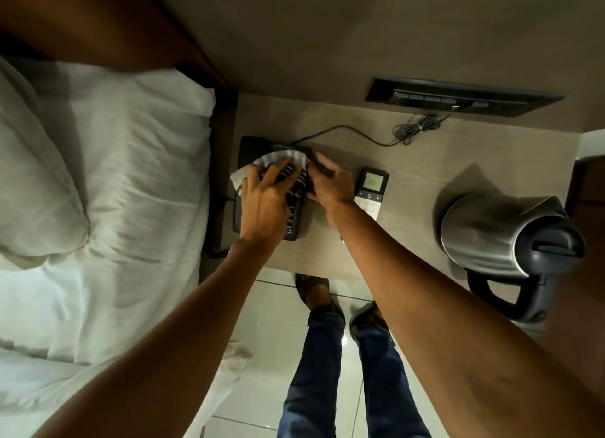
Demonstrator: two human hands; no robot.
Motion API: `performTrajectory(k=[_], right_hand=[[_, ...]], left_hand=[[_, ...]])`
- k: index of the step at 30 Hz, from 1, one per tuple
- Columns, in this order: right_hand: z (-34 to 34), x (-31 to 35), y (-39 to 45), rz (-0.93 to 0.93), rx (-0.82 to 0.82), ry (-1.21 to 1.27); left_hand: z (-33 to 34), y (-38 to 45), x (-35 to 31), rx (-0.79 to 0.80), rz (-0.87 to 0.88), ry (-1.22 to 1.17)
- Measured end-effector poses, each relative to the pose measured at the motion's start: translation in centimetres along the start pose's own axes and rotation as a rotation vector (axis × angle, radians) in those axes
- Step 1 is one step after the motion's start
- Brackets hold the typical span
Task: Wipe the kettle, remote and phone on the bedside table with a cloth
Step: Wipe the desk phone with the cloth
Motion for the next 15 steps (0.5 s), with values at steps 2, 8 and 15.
performTrajectory(k=[2,8,15], right_hand=[[-0.1,0.1,0.2,-0.002,-0.006,-0.024],[0.2,0.3,0.0,0.024,-0.030,-0.001],[-0.1,-0.6,-1.9,0.068,-0.062,-0.076]], left_hand=[[1.2,-1.5,0.2,0.060,0.004,0.031],[3.4,-9.6,1.2,0.132,0.010,0.022],[3.4,-12.6,1.1,0.277,0.046,-0.034]])
Point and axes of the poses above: each hand's wrist, its own y-axis towards the middle knuckle, its own z-axis out of the palm, x = y × z, the point moved 8 cm from there along y, towards the middle knuckle, and after that the axes turned 6 degrees about z, right-handed, at the moved point
